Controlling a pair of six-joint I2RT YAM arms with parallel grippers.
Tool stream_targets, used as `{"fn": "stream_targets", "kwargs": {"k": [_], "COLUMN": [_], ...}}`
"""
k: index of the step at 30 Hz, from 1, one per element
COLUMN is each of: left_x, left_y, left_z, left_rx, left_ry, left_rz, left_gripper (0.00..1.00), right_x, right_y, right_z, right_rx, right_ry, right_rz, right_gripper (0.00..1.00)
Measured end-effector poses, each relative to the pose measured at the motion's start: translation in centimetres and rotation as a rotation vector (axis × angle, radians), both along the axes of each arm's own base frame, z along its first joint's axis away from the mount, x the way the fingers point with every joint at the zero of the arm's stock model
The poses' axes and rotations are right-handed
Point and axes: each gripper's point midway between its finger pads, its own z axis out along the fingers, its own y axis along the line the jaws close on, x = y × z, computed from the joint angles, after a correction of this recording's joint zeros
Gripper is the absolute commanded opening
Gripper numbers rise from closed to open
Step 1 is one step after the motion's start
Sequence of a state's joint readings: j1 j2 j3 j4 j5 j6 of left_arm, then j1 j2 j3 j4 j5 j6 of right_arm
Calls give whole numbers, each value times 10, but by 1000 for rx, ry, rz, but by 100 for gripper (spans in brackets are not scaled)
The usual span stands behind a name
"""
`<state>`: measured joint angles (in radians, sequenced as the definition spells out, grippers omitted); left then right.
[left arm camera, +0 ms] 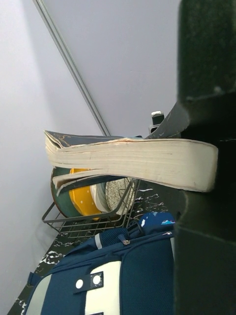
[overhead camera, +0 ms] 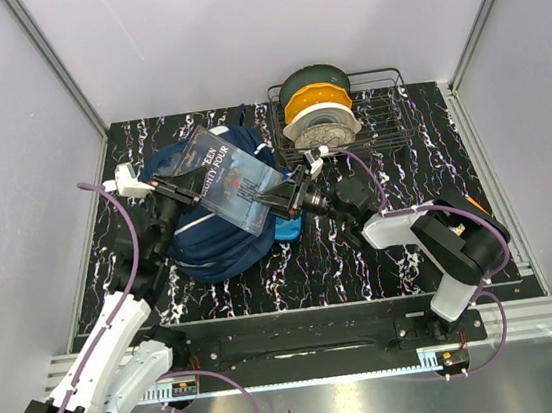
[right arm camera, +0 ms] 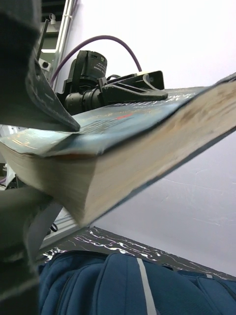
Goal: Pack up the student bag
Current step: Pick up the book from the center of the board.
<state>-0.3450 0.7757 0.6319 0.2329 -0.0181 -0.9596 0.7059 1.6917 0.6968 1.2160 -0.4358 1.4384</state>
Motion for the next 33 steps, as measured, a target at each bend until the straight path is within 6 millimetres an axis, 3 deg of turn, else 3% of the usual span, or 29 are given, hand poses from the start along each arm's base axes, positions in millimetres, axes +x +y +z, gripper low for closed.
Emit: {"fn": "stream_targets", "kwargs": {"k": [4, 5, 6, 10, 12, 14, 15, 19, 23, 24, 29, 33], "left_x": [1, 1, 1, 2, 2, 3, 3, 2, 2, 1, -5, -10], "left_y": [0, 1, 0, -1, -1, -1, -2, -2, -1, -3, -5, 8], "left_z": [-9, -10, -12, -11, -11, -12, -11, -10, -13, -16, -42, -35], "left_rx": [-15, -18, -23, -46, -56, -66, -74, -88, -77, -63, 74, 219], "left_ry": [24, 29, 33, 36, 36, 40, 40, 34, 38, 43, 122, 111], "left_rz": [4, 7, 7, 4, 3, 1, -1, -4, -1, -10, -27, 9], "left_gripper": [0, 0, 0, 0, 0, 0, 0, 0, 73, 99, 99, 99], "right_x": [-2, -3, -3, -6, -7, -8, -7, -7, -7, -7, -8, -3], "right_y": [2, 2, 2, 1, 1, 0, 0, -1, -1, 0, -8, -32], "right_z": [3, 4, 6, 14, 18, 21, 21, 22, 21, 22, 23, 24], "right_rx": [-1, 0, 0, 6, 10, 13, 12, 12, 5, 3, -90, -227], "right_ry": [-19, -25, -33, -63, -78, -92, -95, -104, -108, -114, -116, -90], "right_rz": [16, 20, 24, 29, 27, 25, 24, 21, 20, 19, -29, -169], "right_gripper": [66, 65, 56, 55, 41, 34, 20, 0, 0, 0, 0, 0]}}
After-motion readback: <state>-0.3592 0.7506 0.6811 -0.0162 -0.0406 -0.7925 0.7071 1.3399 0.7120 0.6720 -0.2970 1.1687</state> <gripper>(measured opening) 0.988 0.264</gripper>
